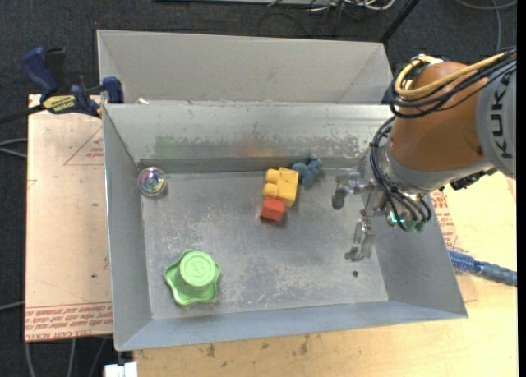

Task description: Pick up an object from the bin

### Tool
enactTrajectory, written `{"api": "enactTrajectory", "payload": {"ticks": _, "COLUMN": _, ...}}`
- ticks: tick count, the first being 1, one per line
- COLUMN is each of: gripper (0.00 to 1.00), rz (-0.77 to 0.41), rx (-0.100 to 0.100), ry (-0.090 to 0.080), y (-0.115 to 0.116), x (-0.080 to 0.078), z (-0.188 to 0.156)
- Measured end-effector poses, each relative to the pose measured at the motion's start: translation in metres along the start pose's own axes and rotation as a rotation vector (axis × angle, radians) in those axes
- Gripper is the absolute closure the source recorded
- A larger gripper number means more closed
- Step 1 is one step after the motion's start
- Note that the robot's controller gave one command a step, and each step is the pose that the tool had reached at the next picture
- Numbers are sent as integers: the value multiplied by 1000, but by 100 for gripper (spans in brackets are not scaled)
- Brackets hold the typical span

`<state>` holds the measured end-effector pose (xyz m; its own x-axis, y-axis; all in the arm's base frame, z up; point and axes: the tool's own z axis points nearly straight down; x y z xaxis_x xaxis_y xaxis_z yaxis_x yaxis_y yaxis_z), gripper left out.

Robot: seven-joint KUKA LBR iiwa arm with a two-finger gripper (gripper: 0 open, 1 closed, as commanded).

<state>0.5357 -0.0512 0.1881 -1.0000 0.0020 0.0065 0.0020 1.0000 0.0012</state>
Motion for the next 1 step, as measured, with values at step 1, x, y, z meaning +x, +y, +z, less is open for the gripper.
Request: {"api": "enactTrajectory", "payload": {"ticks": 1, "gripper": 0, "rz": -539, "rx": 3, "ry": -16, "y": 61, "x": -81, "z": 115}}
